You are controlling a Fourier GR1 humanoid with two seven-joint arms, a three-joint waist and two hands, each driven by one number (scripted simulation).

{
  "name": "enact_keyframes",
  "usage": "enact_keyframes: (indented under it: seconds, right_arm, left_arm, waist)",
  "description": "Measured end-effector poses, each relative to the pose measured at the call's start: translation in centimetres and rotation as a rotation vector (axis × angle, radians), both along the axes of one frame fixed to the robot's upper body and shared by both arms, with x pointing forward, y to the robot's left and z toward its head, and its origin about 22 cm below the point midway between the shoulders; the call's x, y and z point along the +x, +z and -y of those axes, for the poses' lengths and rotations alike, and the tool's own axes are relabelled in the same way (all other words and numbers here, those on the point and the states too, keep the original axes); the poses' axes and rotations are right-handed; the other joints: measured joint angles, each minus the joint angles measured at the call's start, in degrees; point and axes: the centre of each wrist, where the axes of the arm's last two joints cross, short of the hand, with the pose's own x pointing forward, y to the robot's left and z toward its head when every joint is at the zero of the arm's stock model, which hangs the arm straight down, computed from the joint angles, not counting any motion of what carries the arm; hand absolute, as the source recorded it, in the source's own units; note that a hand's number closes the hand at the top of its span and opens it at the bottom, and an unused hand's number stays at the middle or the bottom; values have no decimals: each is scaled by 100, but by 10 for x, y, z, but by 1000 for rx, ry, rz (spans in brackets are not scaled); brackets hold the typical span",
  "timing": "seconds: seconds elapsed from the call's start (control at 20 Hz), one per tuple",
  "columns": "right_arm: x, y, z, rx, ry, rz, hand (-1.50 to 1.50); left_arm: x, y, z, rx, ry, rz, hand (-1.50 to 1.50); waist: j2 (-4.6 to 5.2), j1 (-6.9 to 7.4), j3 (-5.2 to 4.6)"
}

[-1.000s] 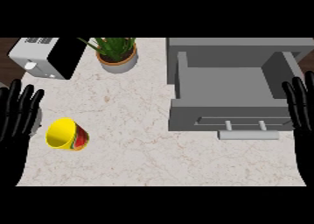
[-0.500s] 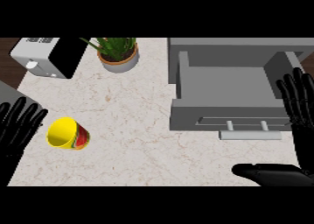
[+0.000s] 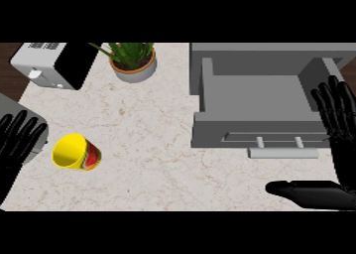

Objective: Pick up the cup, place it into the drawer and close the drawer

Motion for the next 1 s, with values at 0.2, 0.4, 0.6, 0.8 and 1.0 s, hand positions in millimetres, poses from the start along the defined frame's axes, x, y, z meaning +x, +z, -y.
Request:
enact_keyframes:
  seconds: [0.2,0.4,0.6,0.8,1.0]
  right_arm:
    - [0,1,1,1,-3,6,-150]
    - [-3,-2,6,1,5,11,-150]
    - [1,-7,1,0,0,13,-150]
    - [9,-5,7,-5,0,12,-150]
    - [9,-4,7,-1,2,6,-150]
  left_arm:
    - [6,-25,-17,34,67,-26,-150]
    - [14,-53,-31,68,117,-64,-150]
    - [17,-78,-44,103,152,-97,-150]
    - [19,-105,-49,131,171,-132,-150]
    - [23,-126,-60,148,202,-153,-150]
  waist:
    - [3,-12,0]
    - [6,-31,-2]
    - [7,-28,-2]
    - [9,-26,-3]
    - [9,-35,-3]
